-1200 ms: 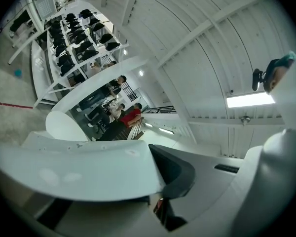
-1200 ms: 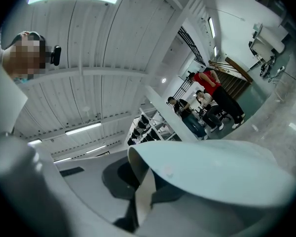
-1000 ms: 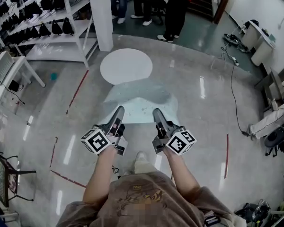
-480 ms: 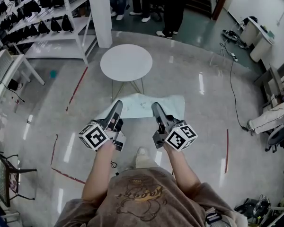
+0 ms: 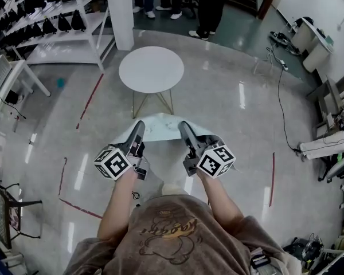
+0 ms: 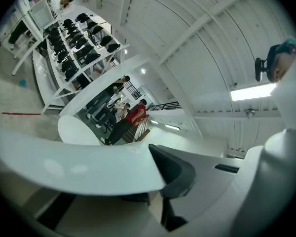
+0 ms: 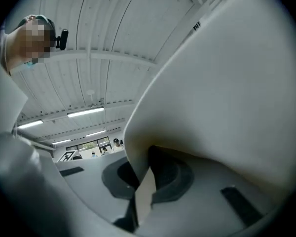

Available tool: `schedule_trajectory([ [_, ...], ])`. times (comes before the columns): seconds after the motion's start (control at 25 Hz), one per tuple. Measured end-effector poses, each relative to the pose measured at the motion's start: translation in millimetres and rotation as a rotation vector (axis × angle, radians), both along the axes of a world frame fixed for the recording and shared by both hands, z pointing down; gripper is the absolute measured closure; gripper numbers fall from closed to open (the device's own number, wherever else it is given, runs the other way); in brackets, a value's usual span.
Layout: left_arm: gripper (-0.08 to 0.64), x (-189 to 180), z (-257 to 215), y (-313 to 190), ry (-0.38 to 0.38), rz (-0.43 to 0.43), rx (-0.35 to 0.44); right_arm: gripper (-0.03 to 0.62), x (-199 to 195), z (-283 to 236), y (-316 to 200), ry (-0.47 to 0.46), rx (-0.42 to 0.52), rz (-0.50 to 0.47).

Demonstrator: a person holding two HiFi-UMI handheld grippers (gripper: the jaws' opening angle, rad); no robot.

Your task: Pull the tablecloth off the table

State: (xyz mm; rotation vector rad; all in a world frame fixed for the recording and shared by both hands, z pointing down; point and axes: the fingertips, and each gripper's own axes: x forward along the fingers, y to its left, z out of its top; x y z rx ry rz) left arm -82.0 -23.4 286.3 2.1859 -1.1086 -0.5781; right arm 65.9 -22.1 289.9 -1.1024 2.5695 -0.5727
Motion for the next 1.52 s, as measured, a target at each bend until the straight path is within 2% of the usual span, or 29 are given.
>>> schedule_trajectory([
  [0.36, 0.540, -8, 33, -32, -0.029, -0.027, -0.070, 0.581, -8, 38, -37, 0.004, -0.083, 0.015],
  [0.72, 0.538, 4, 55, -73, -0.056, -0.030, -0.114, 0.581, 5, 64, -81, 0.025, -0.122, 0.052],
  [1.04, 0.538, 23, 68, -100, -0.063, -0.063, -0.136, 0.581, 23, 77, -114, 0.012, -0.166, 0.011],
  [1.52, 0.538, 17, 75, -116, -0.099, -0.090, -0.149, 0.580, 16, 89, -131, -0.010, -0.210, -0.021],
])
